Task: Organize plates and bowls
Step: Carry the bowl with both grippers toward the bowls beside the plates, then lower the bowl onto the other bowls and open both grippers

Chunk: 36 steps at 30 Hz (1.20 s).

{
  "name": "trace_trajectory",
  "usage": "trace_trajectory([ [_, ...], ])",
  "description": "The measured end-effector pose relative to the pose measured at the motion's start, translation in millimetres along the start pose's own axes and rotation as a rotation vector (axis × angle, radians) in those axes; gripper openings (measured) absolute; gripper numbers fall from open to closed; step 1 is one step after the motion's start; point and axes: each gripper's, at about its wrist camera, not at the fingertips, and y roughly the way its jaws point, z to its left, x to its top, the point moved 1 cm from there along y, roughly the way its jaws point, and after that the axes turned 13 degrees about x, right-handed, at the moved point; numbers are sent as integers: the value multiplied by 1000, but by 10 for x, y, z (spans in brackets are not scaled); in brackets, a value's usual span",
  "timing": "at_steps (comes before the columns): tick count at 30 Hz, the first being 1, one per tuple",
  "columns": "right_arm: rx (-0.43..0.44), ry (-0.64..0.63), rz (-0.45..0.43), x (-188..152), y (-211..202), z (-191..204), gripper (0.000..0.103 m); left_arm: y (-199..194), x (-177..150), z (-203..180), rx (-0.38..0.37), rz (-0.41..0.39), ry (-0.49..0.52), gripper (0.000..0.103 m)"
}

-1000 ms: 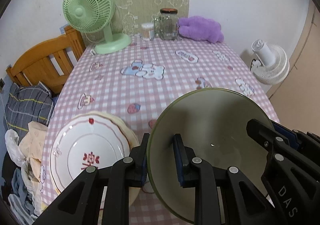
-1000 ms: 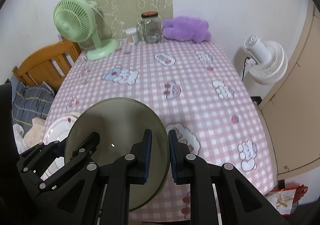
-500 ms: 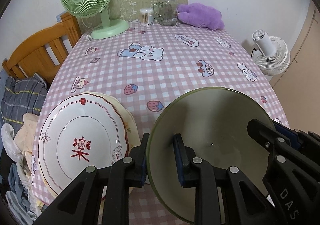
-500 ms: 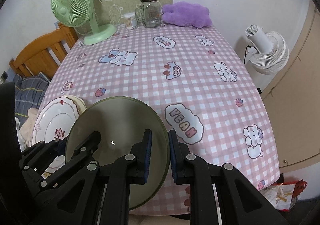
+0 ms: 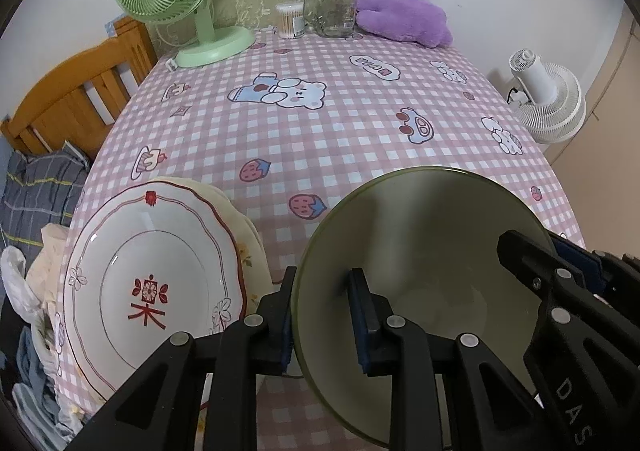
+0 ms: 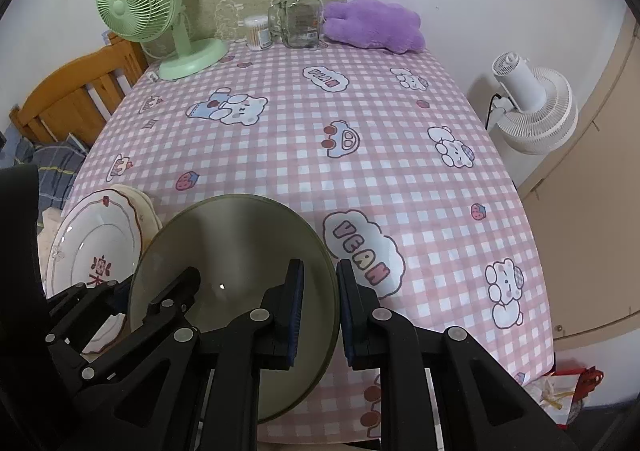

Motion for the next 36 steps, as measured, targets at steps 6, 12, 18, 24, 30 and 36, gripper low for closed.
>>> trace_trajectory([
  [6, 18, -11, 22, -4, -29, 17, 20, -24, -7, 56, -8, 21, -10, 28],
  [12, 40, -9, 29, -18, -122, 46, 33, -159, -37, 66, -50, 13, 5, 45],
  [18, 68, 3, -8, -67, -278, 84, 59, -253, -99, 150, -138, 5, -15, 68],
  [24, 67, 10, 11, -162, -291, 103, 60, -169, -173, 77, -210, 34, -24, 73],
  [30, 72, 32, 22, -241, -287, 35, 60, -16, -205, 50, -235, 63, -40, 74],
  [36, 79, 65, 29, -220, -212, -27, 68, 50, -162, 7, -251, 48, -42, 75],
])
